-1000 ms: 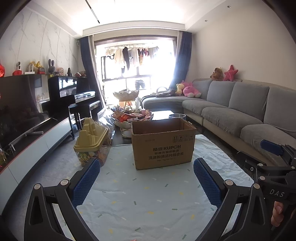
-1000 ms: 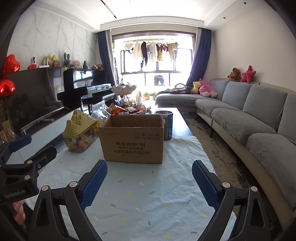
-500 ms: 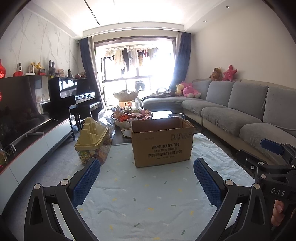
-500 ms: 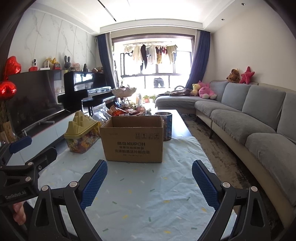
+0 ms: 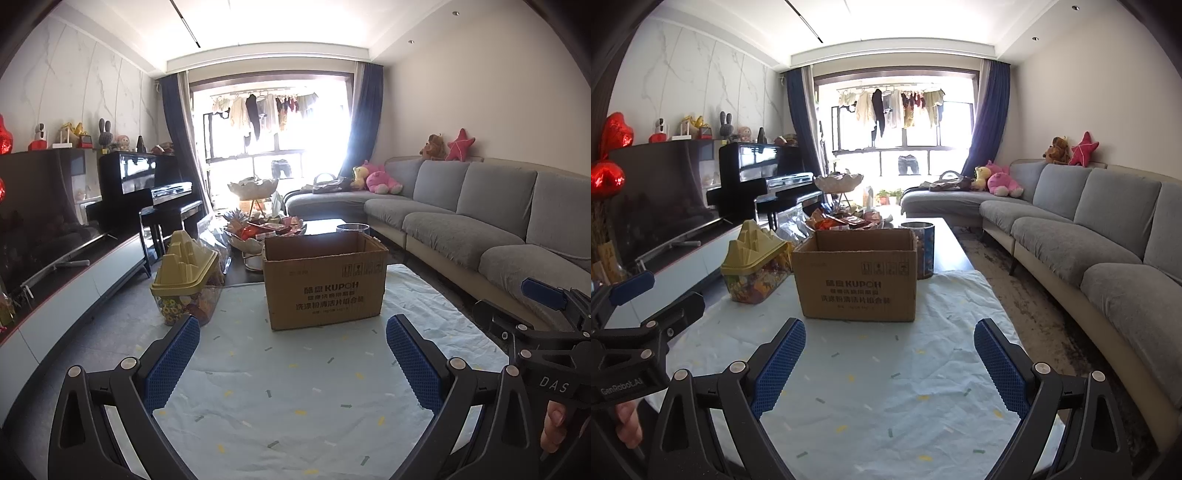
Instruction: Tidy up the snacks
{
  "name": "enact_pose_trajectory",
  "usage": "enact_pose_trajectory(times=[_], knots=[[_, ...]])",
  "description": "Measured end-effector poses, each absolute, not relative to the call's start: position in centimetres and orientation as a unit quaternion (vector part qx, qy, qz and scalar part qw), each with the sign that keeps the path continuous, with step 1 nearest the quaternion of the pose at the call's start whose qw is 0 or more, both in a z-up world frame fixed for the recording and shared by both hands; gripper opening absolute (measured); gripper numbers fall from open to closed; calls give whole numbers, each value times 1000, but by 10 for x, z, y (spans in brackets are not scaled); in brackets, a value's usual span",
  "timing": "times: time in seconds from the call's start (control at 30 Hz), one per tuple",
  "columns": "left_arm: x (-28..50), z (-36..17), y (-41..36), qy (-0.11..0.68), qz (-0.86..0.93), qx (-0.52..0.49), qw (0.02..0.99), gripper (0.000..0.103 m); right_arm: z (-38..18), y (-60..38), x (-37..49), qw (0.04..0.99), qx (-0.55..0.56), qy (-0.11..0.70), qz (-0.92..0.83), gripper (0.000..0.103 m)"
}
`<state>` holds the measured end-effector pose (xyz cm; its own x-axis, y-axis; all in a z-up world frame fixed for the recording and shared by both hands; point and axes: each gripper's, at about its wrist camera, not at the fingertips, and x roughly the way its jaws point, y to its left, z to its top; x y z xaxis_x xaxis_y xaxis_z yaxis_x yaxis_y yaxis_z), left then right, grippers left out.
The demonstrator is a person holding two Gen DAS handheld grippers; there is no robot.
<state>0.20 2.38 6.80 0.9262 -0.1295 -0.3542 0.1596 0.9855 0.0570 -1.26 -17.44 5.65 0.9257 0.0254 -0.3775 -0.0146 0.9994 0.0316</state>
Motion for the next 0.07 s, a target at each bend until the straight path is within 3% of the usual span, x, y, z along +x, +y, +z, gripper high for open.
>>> enact_pose_trajectory(times=[0.07], knots=[[2, 68, 24, 178, -73, 42, 980, 103, 57, -175, -13, 981, 15, 192, 8, 94]])
